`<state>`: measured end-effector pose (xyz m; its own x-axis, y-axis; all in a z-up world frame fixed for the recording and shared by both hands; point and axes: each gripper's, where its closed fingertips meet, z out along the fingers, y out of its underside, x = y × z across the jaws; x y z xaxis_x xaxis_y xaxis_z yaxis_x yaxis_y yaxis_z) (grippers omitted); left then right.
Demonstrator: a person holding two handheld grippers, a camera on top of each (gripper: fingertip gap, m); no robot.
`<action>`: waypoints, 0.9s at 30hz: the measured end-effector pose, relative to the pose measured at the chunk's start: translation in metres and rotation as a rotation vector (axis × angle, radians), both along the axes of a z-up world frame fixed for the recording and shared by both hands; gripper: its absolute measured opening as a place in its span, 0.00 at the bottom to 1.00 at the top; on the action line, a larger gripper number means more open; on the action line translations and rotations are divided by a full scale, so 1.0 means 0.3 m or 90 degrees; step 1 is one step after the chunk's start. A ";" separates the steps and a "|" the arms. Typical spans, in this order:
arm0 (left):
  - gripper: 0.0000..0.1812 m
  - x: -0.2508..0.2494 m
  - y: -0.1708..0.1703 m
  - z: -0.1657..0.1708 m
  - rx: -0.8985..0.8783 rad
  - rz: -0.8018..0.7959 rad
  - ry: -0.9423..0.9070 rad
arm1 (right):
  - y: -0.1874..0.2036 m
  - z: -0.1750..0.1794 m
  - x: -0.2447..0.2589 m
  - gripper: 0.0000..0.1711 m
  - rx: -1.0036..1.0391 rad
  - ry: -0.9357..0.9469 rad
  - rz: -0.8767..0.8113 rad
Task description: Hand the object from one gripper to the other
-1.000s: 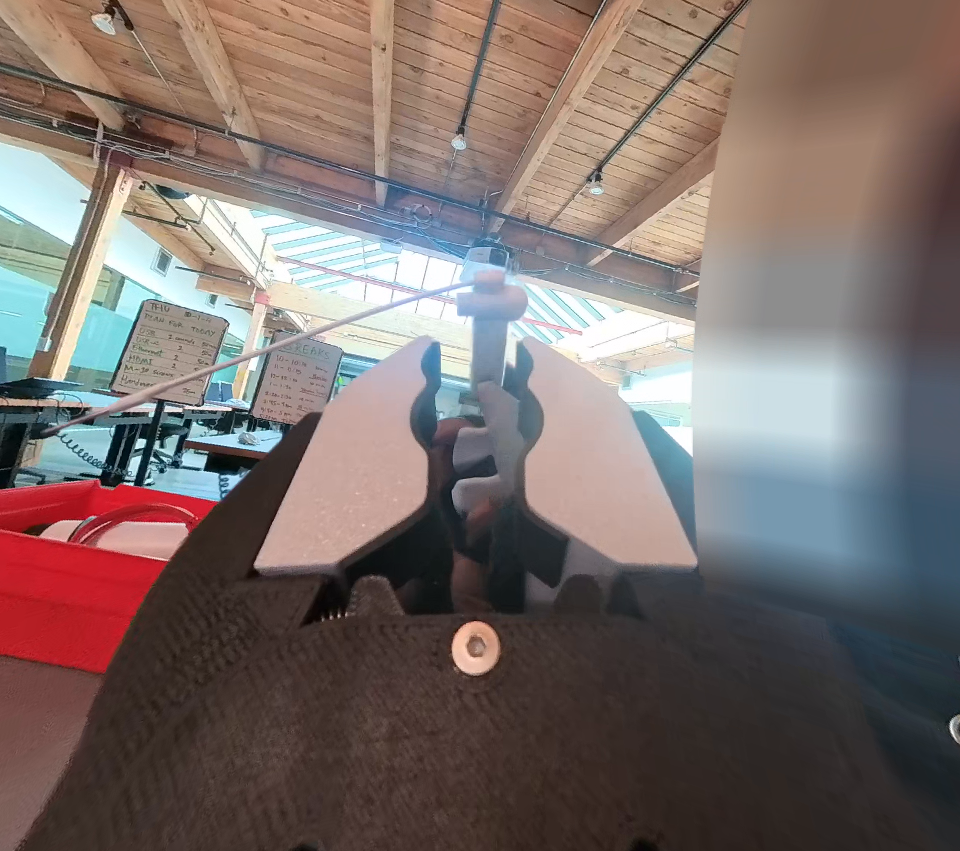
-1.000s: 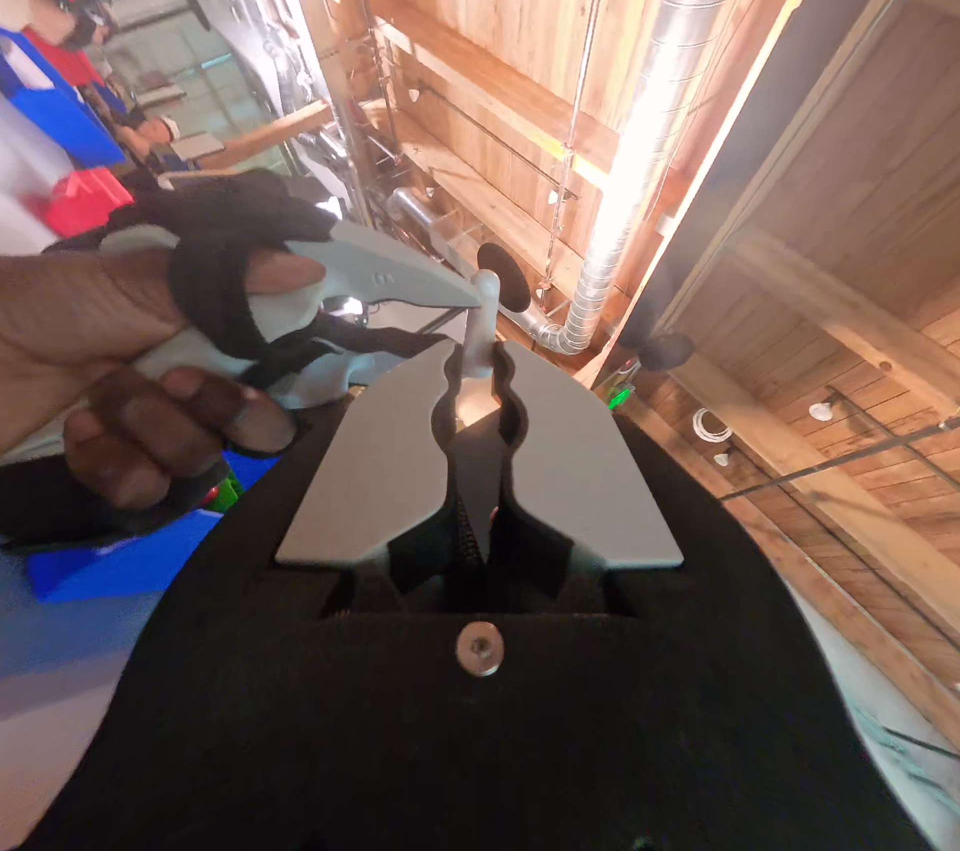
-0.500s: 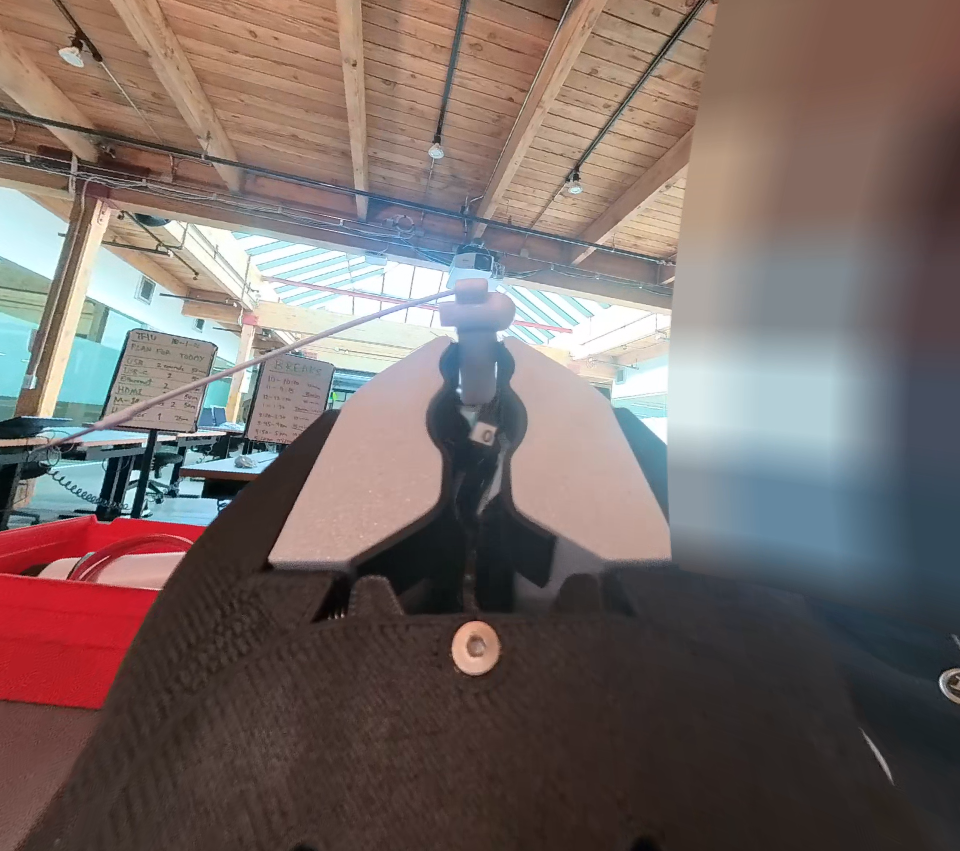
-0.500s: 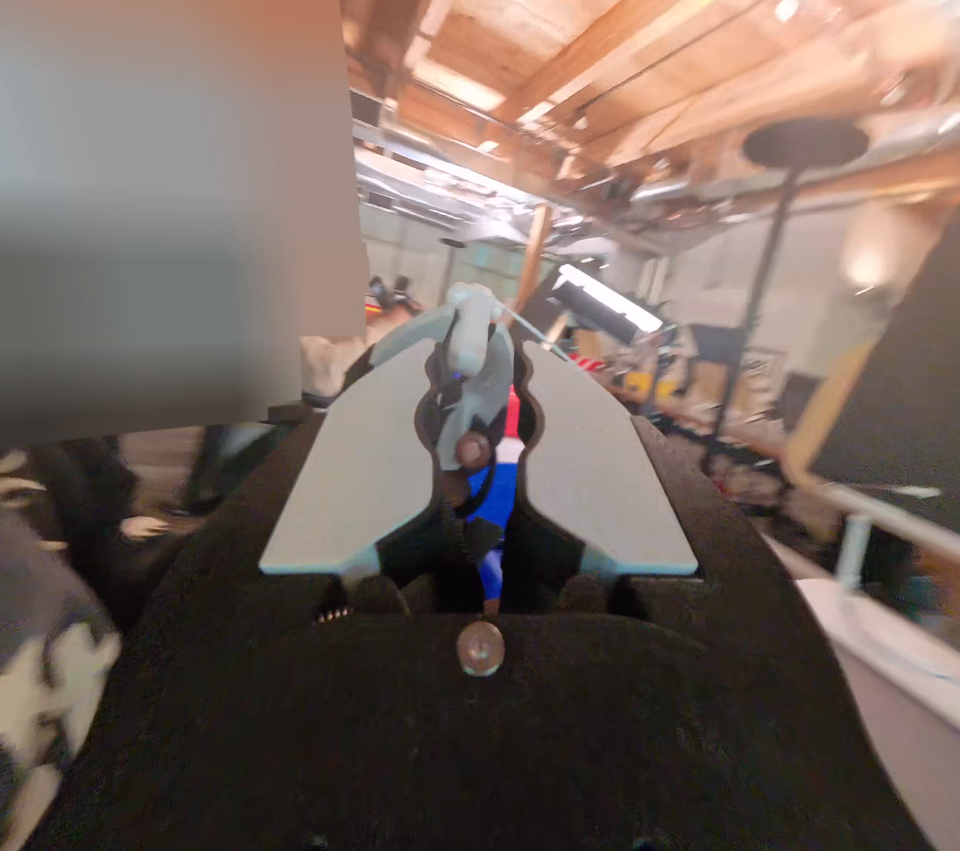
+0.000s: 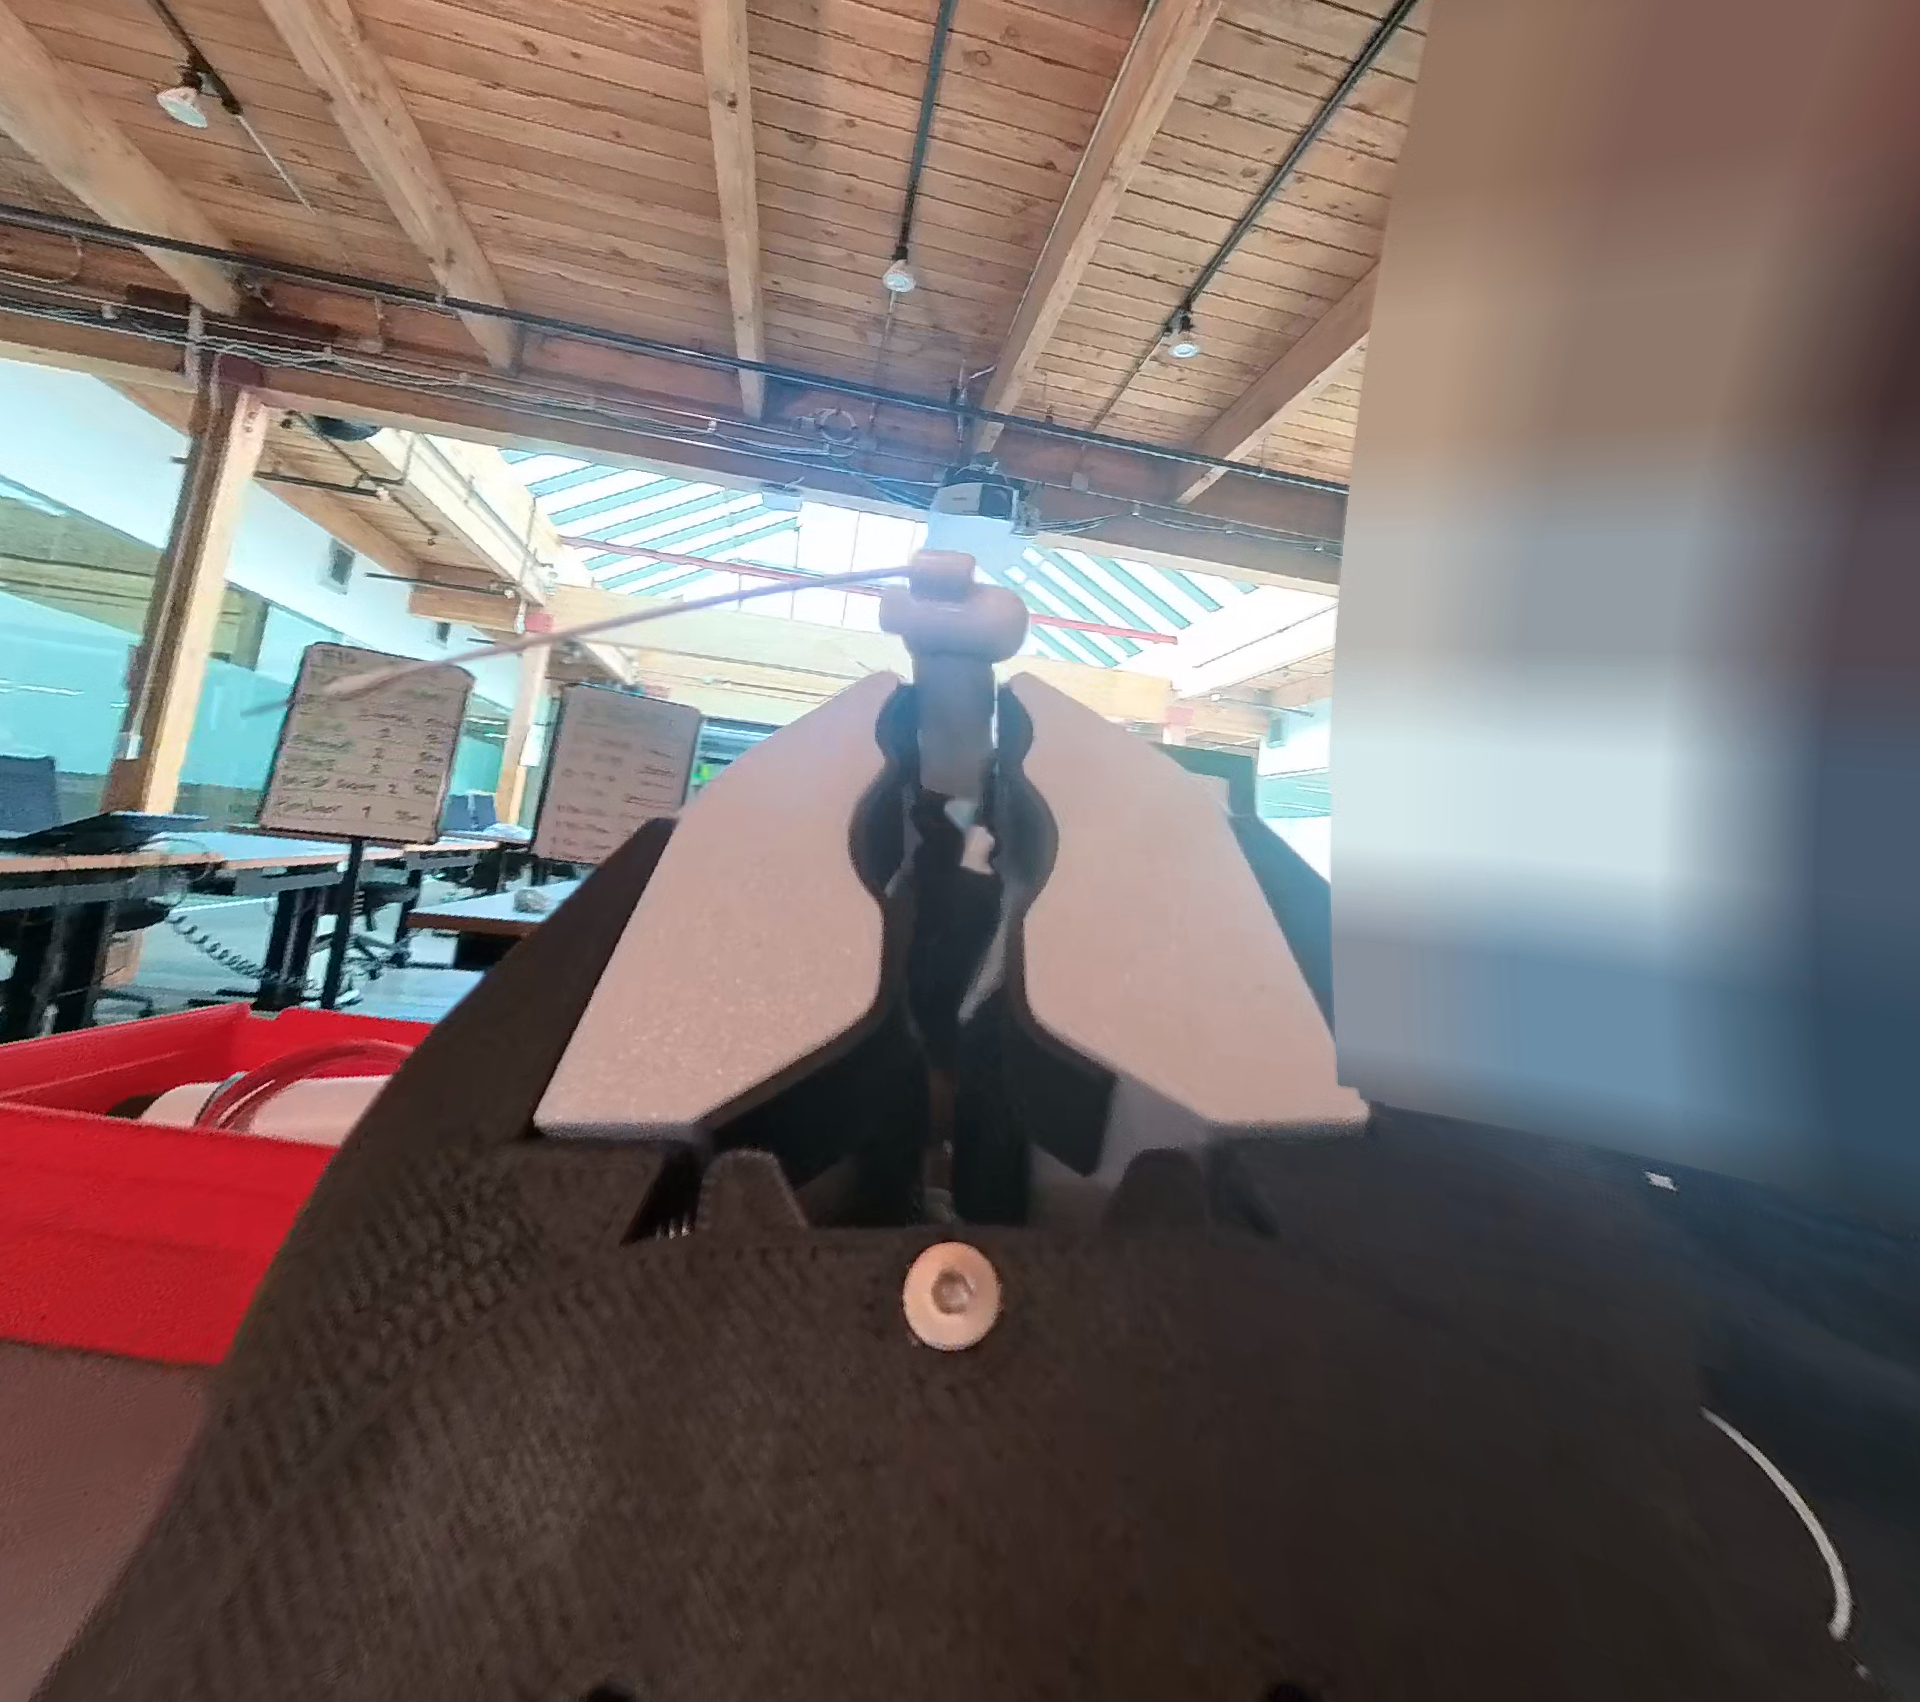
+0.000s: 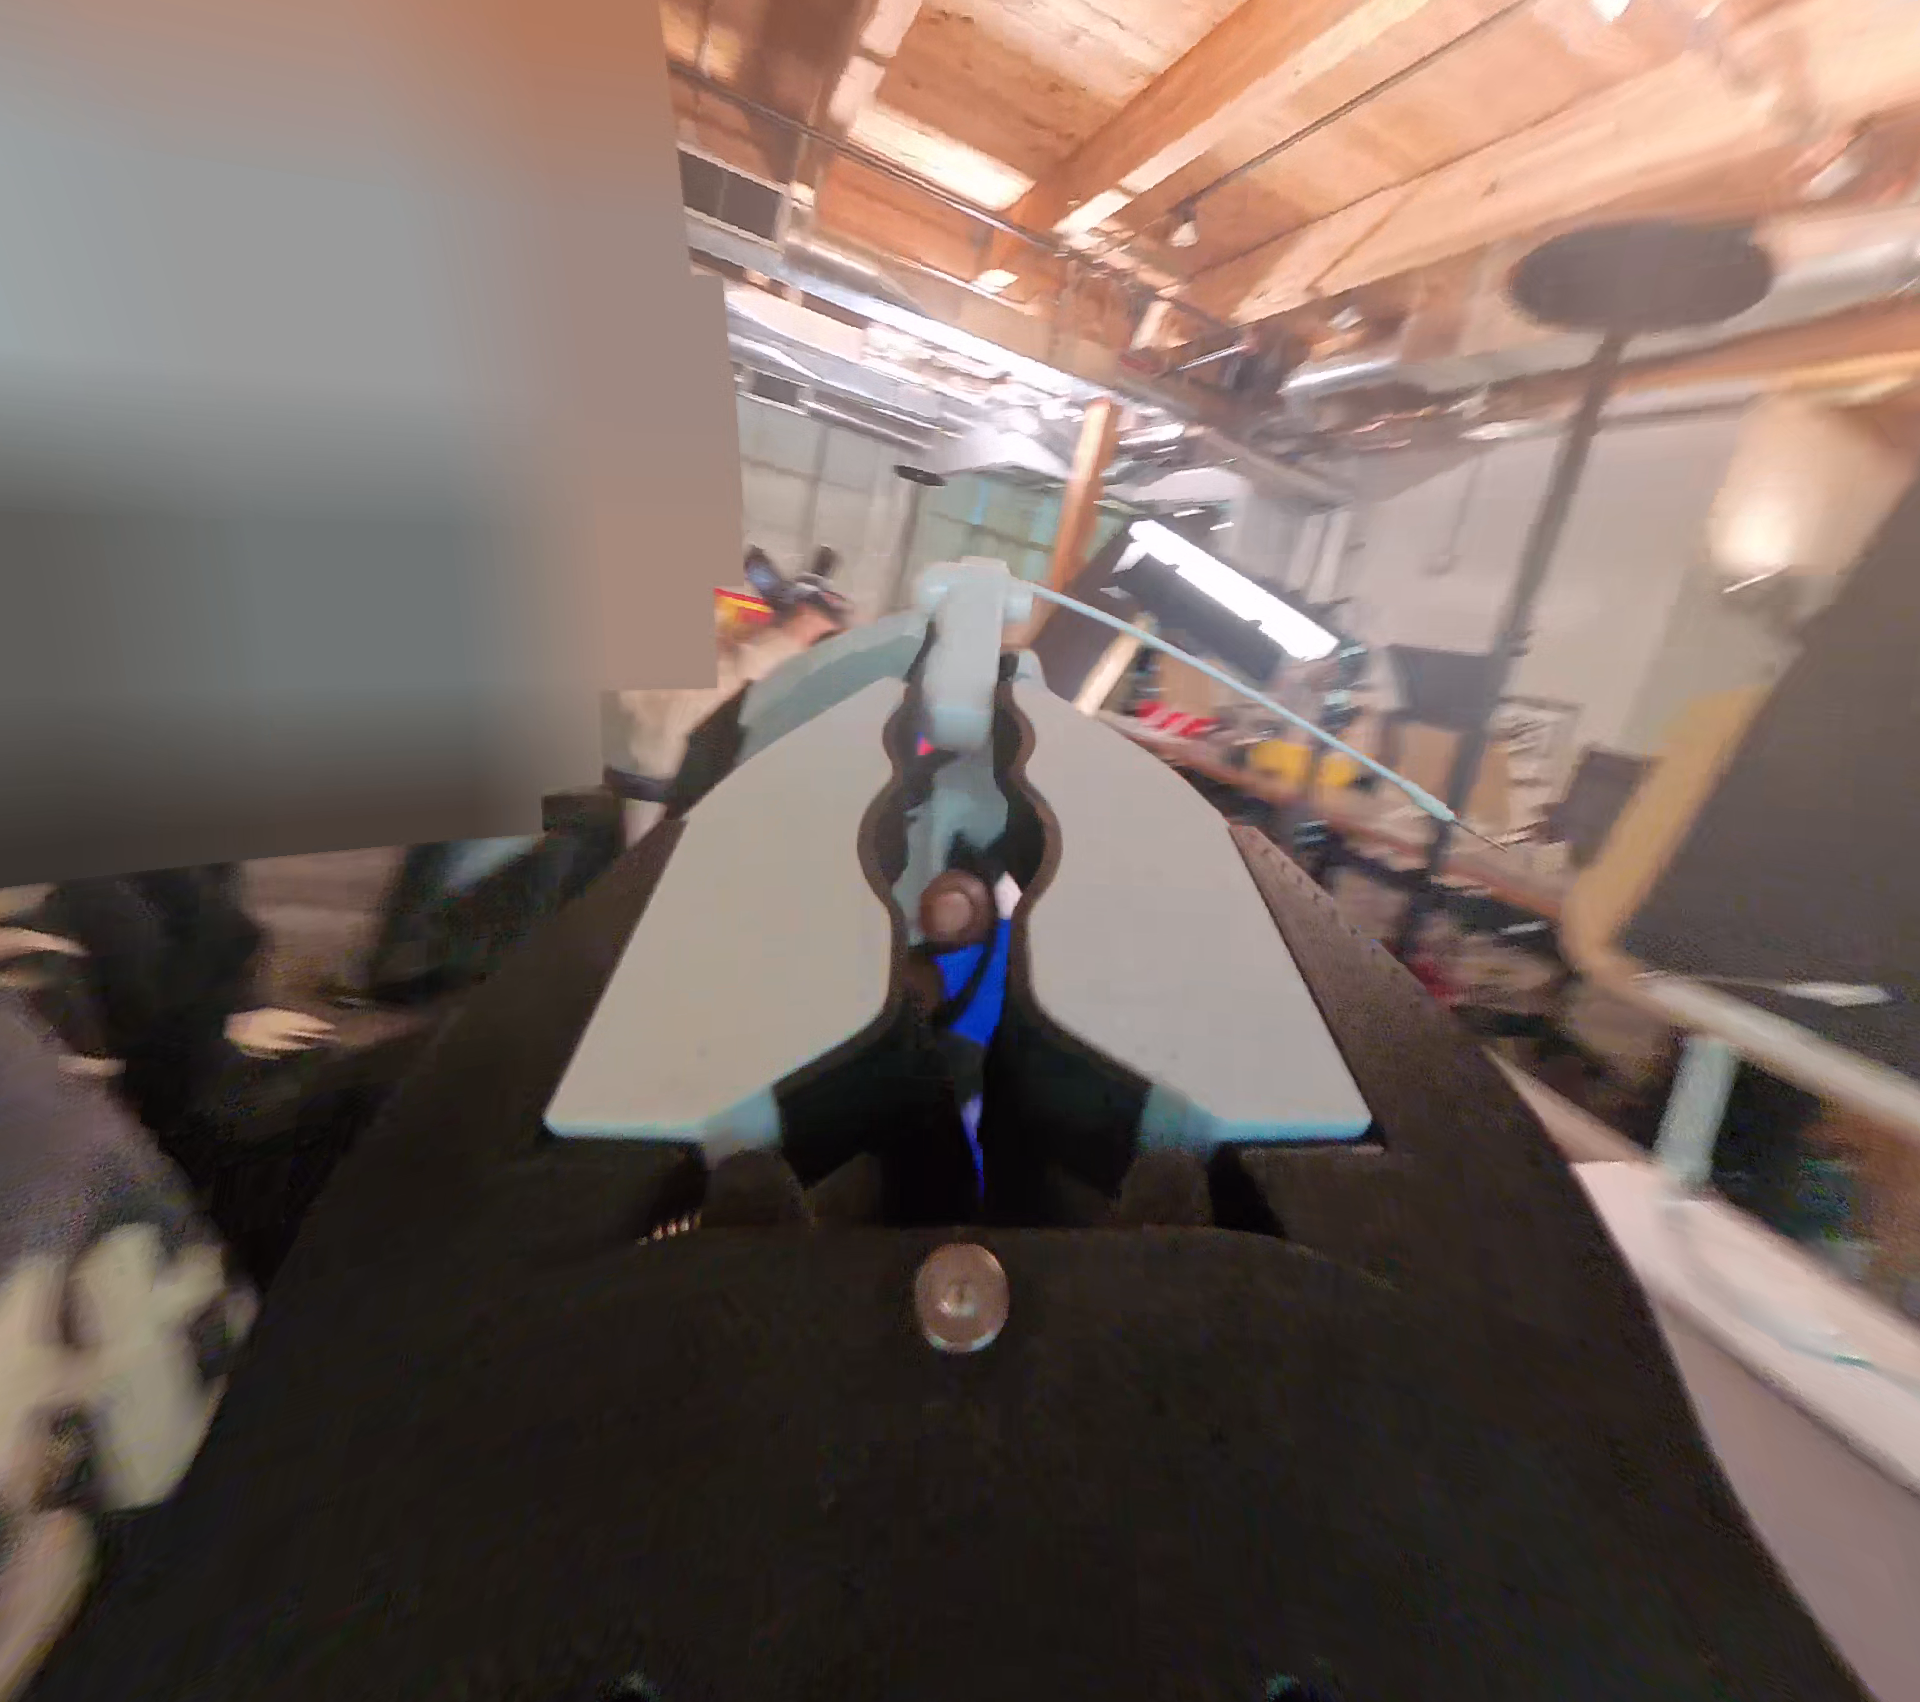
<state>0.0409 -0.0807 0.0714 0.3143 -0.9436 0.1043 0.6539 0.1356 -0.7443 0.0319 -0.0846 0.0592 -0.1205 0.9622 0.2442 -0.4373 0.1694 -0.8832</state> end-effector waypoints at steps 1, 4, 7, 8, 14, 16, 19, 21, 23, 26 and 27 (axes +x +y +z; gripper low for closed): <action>0.08 -0.004 0.006 -0.001 -0.004 0.007 -0.002 | 0.013 0.005 0.003 0.08 0.049 0.017 -0.062; 0.11 -0.009 0.021 -0.006 -0.023 0.010 -0.007 | 0.045 0.017 0.019 0.08 0.257 0.062 -0.286; 0.13 -0.004 0.024 -0.008 -0.033 0.002 -0.004 | 0.042 0.019 0.027 0.08 0.414 0.086 -0.419; 0.13 -0.003 0.023 -0.007 -0.034 0.001 -0.004 | 0.042 0.013 0.022 0.08 0.451 0.084 -0.446; 0.08 -0.001 0.019 -0.008 -0.035 -0.007 -0.002 | 0.031 -0.011 0.001 0.08 0.534 0.083 -0.487; 0.06 -0.002 0.012 -0.007 -0.023 -0.015 -0.005 | 0.027 -0.012 0.002 0.08 0.545 0.087 -0.491; 0.06 -0.002 0.005 -0.004 -0.017 -0.028 -0.007 | 0.023 -0.009 0.004 0.08 0.503 0.091 -0.459; 0.06 -0.004 -0.002 0.001 -0.007 -0.025 -0.009 | 0.021 -0.006 0.003 0.10 0.405 0.080 -0.379; 0.06 -0.009 -0.007 0.006 0.000 -0.020 -0.012 | 0.019 -0.001 0.005 0.12 0.259 0.058 -0.250; 0.06 -0.014 -0.010 0.009 0.005 -0.019 -0.013 | 0.012 0.007 0.012 0.15 0.025 0.013 -0.025; 0.06 -0.014 -0.010 0.009 0.005 -0.019 -0.013 | 0.008 0.009 0.015 0.15 -0.039 -0.003 0.042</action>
